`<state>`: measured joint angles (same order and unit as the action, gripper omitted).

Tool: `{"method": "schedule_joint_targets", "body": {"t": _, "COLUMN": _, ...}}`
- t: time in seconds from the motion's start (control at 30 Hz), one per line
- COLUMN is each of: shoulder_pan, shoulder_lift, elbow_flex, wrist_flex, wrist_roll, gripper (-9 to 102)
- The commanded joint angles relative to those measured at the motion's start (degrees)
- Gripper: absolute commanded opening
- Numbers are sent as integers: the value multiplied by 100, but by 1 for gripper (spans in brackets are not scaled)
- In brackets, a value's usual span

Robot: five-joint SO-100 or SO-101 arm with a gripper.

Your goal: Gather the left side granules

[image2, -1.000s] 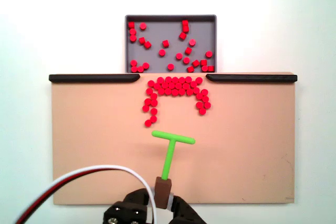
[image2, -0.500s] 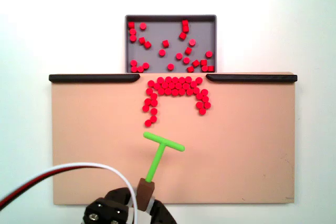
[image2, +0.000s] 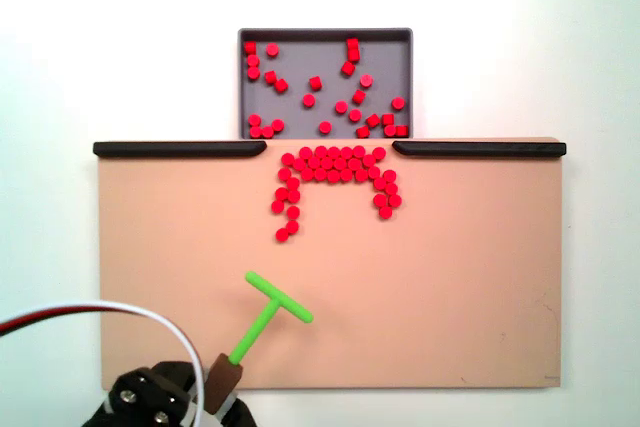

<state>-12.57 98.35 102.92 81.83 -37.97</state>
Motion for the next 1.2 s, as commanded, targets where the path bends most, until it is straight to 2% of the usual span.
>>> {"method": "schedule_joint_targets", "body": {"t": 0.0, "shoulder_pan": -18, "shoulder_lift": -123, "elbow_flex": -141, "wrist_flex": 26, "wrist_roll": 527, "gripper": 0}}
{"method": "schedule_joint_targets", "body": {"t": 0.23, "shoulder_pan": 123, "shoulder_lift": -396, "elbow_flex": -246, "wrist_flex": 26, "wrist_roll": 1494, "gripper": 0}}
{"method": "schedule_joint_targets", "body": {"t": 0.57, "shoulder_pan": -378, "shoulder_lift": -747, "elbow_flex": -826, "wrist_flex": 26, "wrist_roll": 2698, "gripper": 0}}
{"method": "schedule_joint_targets", "body": {"t": 1.17, "shoulder_pan": -650, "shoulder_lift": -1723, "elbow_flex": -1749, "wrist_flex": 35, "wrist_roll": 3876, "gripper": 0}}
